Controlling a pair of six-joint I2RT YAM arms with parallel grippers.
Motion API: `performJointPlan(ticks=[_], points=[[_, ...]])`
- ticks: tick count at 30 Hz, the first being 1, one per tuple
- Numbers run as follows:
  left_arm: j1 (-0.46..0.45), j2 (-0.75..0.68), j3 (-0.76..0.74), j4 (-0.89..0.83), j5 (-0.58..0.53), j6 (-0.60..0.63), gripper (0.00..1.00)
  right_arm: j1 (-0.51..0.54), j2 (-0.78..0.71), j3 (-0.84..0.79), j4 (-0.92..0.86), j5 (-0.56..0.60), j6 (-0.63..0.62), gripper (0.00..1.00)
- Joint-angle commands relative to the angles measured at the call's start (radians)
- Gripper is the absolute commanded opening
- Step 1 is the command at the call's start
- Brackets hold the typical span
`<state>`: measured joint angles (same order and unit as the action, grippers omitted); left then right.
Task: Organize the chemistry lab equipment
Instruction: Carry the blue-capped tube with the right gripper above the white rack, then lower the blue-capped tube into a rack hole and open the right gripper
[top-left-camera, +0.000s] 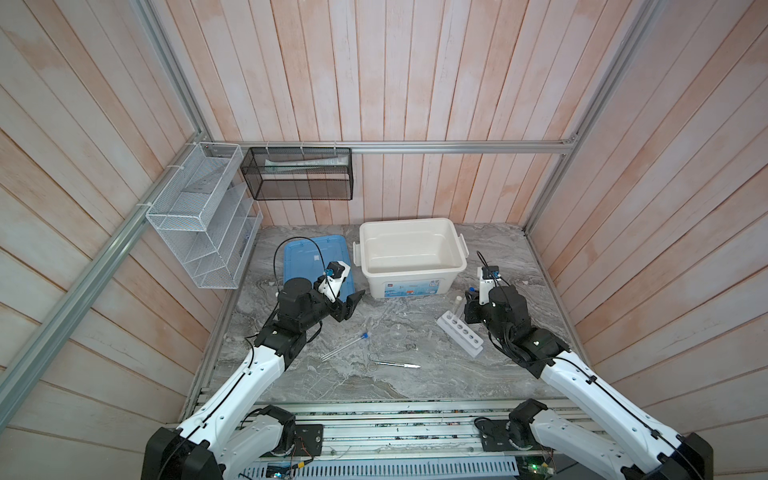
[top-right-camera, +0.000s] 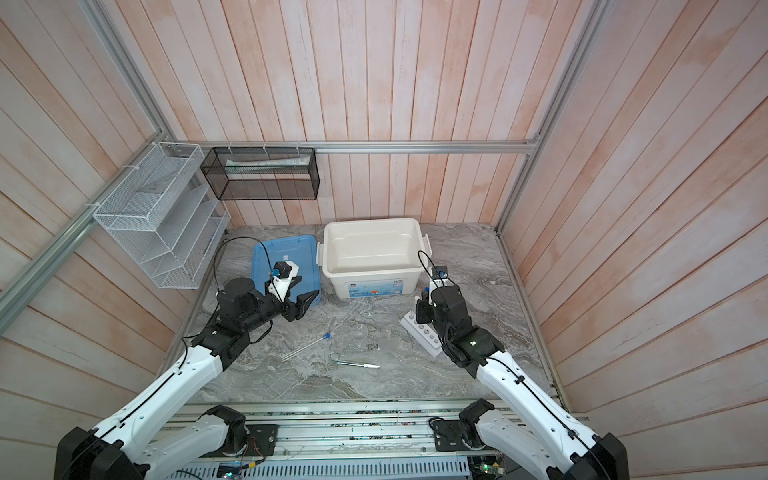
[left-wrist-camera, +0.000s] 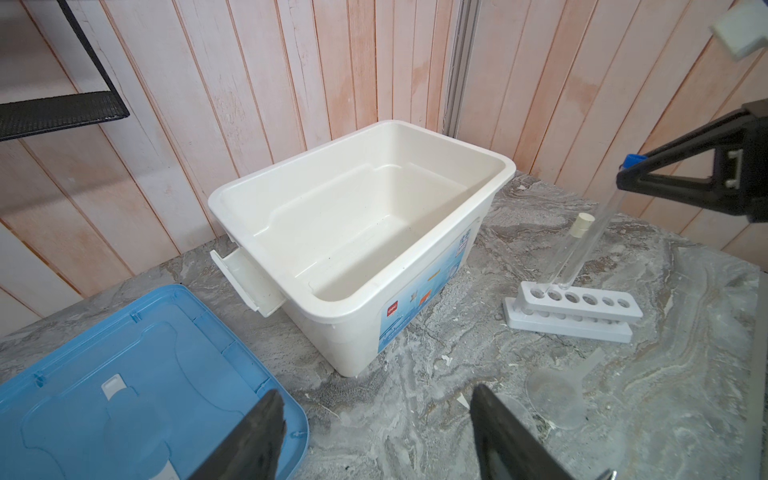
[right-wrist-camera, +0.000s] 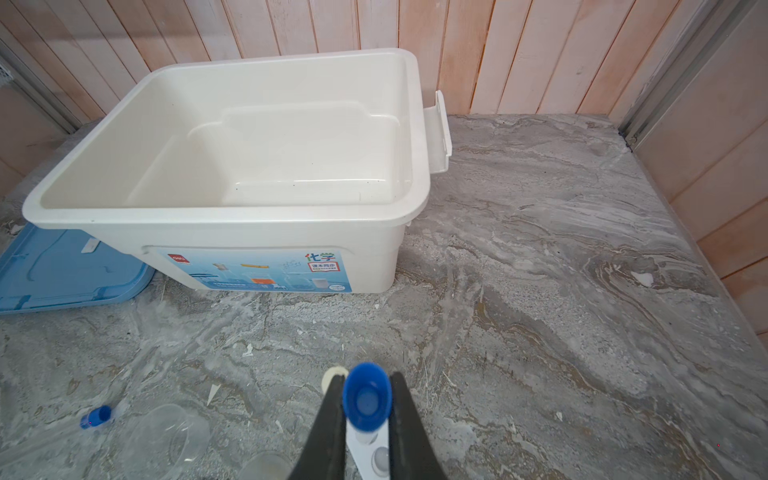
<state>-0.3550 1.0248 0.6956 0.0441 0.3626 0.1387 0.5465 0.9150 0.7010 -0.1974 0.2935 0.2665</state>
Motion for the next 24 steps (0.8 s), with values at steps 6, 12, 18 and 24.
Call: performJointPlan(ticks=[6, 12, 18, 24], points=[[0.010, 0.006, 0.014, 0.000, 0.016, 0.016, 0.72, -0.008, 0.019, -0.031, 0.073, 0.011, -0.033, 0.09], [0.011, 0.002, 0.012, -0.001, 0.024, 0.015, 0.72, -0.008, 0.016, -0.055, 0.085, 0.004, -0.025, 0.09], [0.012, 0.000, 0.015, -0.001, 0.031, 0.018, 0.72, -0.009, 0.008, -0.074, 0.102, -0.001, -0.016, 0.09], [0.011, -0.006, 0.015, -0.003, 0.033, 0.021, 0.72, -0.008, 0.005, -0.093, 0.118, -0.008, -0.013, 0.09]])
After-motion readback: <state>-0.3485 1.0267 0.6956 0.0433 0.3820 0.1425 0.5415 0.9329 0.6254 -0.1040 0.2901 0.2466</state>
